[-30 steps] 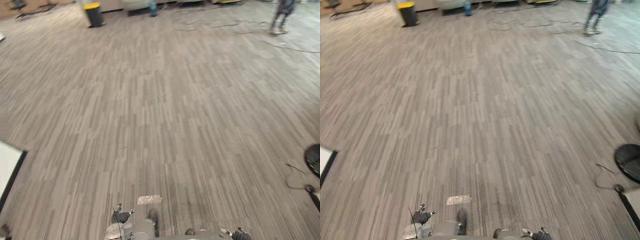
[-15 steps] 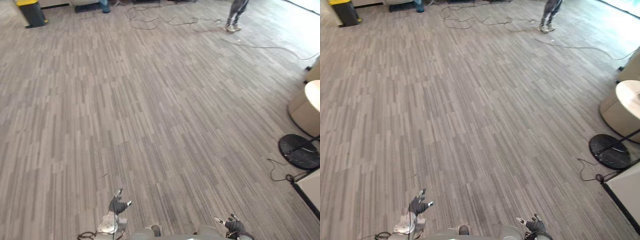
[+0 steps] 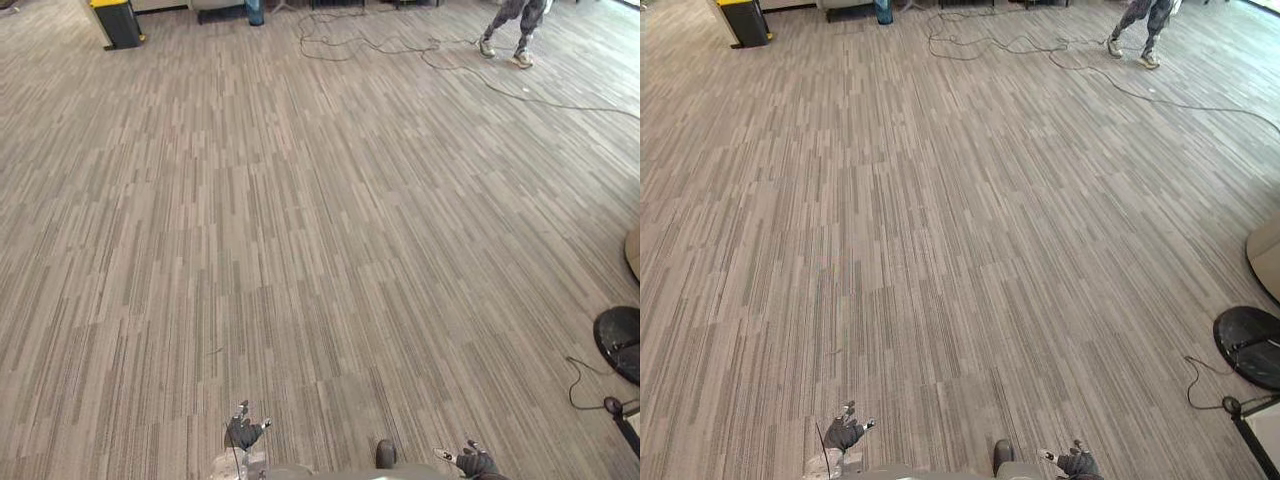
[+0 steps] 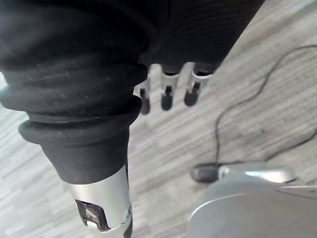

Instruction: Organize washtable

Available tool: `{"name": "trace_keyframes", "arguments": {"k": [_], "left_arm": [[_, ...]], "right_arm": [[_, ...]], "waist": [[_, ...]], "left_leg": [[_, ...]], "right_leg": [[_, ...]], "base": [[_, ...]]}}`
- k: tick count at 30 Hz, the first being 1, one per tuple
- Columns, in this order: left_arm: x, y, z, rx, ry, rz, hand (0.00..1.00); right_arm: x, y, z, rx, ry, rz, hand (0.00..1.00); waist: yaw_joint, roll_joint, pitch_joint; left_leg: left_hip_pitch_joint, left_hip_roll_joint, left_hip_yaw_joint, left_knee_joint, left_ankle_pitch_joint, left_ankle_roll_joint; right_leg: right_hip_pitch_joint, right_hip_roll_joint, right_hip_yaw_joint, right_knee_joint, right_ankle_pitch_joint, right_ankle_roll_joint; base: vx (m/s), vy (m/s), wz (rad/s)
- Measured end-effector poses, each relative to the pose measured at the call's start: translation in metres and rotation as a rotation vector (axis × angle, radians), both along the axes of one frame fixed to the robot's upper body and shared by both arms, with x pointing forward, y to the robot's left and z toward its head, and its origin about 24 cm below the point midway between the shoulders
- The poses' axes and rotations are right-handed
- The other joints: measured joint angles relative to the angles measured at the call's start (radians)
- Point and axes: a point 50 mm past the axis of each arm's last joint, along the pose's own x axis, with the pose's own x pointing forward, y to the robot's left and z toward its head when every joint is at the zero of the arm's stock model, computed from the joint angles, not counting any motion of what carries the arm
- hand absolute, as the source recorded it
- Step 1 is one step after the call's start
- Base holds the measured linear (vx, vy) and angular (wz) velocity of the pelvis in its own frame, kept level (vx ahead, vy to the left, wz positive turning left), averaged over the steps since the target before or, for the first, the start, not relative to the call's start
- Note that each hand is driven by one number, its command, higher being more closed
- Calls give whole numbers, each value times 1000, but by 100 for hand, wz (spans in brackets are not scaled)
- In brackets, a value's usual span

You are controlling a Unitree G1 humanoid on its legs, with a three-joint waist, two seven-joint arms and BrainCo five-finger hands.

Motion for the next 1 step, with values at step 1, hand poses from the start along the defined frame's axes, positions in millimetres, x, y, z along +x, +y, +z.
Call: {"name": "trace_keyframes", "arguments": {"k": [1], "left_arm": [[-1,1,0,0,4,10,0]], "right_arm": [[-2,1,-1,1,6,5,0]], "waist": [[-1,-4,-4]], "left_leg": [[-2,-4,-12,0,0,0]], "right_leg": [[10,-4,-11,-17,8,1]], "base": [[-11,12,22]]}}
